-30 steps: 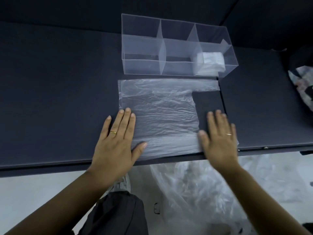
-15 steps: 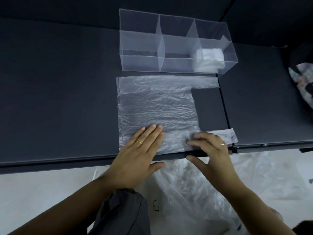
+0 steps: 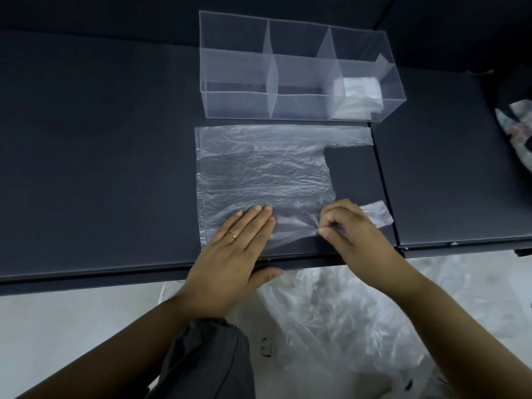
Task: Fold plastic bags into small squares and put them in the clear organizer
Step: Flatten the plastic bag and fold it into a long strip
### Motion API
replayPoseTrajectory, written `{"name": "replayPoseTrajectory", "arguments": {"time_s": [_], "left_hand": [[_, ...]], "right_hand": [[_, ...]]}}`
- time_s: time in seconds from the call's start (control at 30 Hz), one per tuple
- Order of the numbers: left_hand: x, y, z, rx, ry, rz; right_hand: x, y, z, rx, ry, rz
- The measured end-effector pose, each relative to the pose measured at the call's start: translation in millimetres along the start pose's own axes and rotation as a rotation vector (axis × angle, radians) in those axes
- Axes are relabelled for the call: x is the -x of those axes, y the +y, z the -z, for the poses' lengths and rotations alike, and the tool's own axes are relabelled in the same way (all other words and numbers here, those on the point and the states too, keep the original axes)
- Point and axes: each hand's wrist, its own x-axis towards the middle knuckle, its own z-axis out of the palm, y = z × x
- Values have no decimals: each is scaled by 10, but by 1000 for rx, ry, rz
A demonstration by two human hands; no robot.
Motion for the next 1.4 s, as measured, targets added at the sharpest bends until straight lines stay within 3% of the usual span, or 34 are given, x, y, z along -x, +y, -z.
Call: {"name": "replayPoseTrajectory", "arguments": {"time_s": [0.13,0.33,0.4,0.5,0.67,0.77,0.93,1.07,1.4], "left_hand": [[-33,5,55,133,172,31],[-16,-5,243,206,214,75],[16,-17,324,227,172,77],[109,-133,471,293,101,163],[287,-471,719,651,13,483],[282,-614,813,887,43,590],[40,-826,905,1157,193,722],[-311,-1039,782,1044,282,828],[-632,-1176,545,448,398,782]], "right_hand": [[26,-111,99,-65,26,-43],[75,-290,-139,413,38,174],[56,-304,-239,441,111,208],[9,-167,-123,359,238,134],[121,112,400,221,22,-112],[134,232,684,28,-92,-224],[-114,348,1015,-344,27,-239],[-556,565,915,-528,148,-407],[-1025,667,583,-219,480,-493]]}}
